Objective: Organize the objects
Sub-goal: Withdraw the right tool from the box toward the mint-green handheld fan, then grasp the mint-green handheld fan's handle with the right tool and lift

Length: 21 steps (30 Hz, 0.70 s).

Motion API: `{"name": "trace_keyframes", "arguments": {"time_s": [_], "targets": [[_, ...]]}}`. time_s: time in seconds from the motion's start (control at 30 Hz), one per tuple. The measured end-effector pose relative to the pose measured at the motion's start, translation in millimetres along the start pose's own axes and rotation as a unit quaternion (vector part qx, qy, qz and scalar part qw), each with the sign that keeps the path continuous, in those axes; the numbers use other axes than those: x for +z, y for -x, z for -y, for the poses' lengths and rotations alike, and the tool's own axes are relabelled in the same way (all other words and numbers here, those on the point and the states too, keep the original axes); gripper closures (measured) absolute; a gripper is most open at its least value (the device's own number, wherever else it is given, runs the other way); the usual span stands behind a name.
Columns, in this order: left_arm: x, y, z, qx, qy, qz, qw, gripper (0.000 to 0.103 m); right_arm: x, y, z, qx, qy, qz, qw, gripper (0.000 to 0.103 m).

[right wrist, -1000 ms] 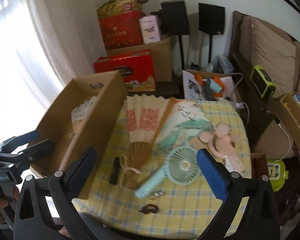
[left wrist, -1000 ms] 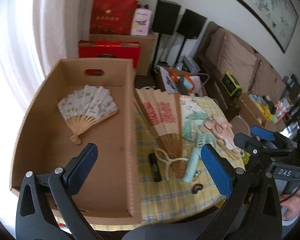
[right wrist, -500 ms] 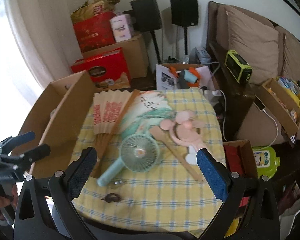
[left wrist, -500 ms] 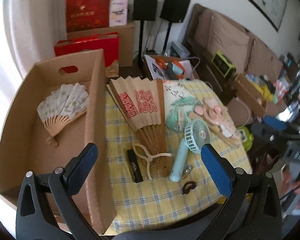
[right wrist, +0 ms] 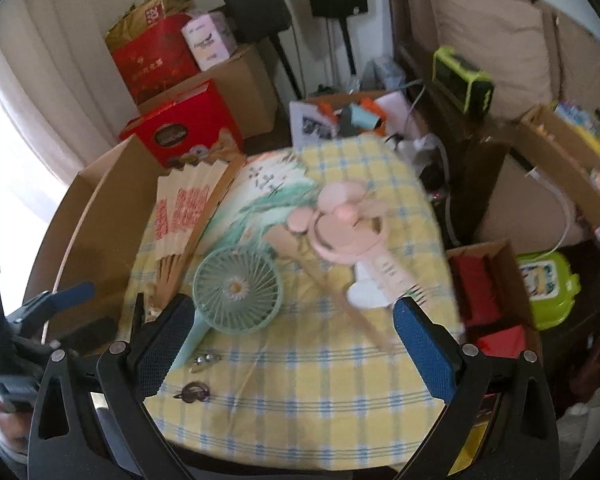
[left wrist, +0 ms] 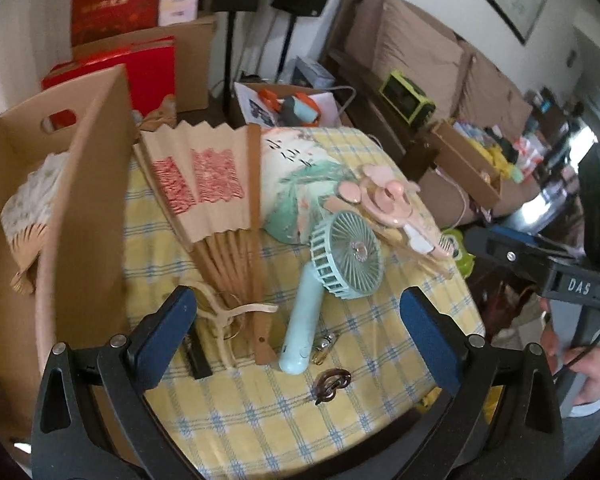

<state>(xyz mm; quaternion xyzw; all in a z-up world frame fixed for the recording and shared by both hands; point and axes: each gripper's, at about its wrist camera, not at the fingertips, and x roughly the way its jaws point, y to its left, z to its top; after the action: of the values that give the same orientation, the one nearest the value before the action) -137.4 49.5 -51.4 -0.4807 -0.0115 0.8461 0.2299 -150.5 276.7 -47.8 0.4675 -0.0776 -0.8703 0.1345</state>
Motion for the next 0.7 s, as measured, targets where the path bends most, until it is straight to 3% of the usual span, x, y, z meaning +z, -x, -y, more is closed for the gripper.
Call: {"name": "trace_keyframes", "arguments": {"time_s": [0.07,0.3,0.53,0.7], "targets": [[-5.5,-10.7,4.1,0.004,-0.013,-0.010,0.9999,0.003,-2.2,-13.5,-2.1,0.011,-0.006,-0.014,1.000,0.003],[-28.1,-36.7,-1.6,0.008,-0.025,-0.052,0.9983,0.023,-5.4,-54.9,-11.4,0.055,-0.031,-0.051,0.997,0.003],[-43.5,-48.3,12.0,0.034,-0.072,-0.068,0.9945,0.040,-2.1,-85.5,-17.8,0.055,-0.052,-0.071,0.995,0.004],[-45.7,-57.9,12.0,0.040,-0.074,-0.077,0.9935,0.041,-1.1,-98.3,-25.2,0.053,-0.057,-0.079,0.994,0.004]]}}
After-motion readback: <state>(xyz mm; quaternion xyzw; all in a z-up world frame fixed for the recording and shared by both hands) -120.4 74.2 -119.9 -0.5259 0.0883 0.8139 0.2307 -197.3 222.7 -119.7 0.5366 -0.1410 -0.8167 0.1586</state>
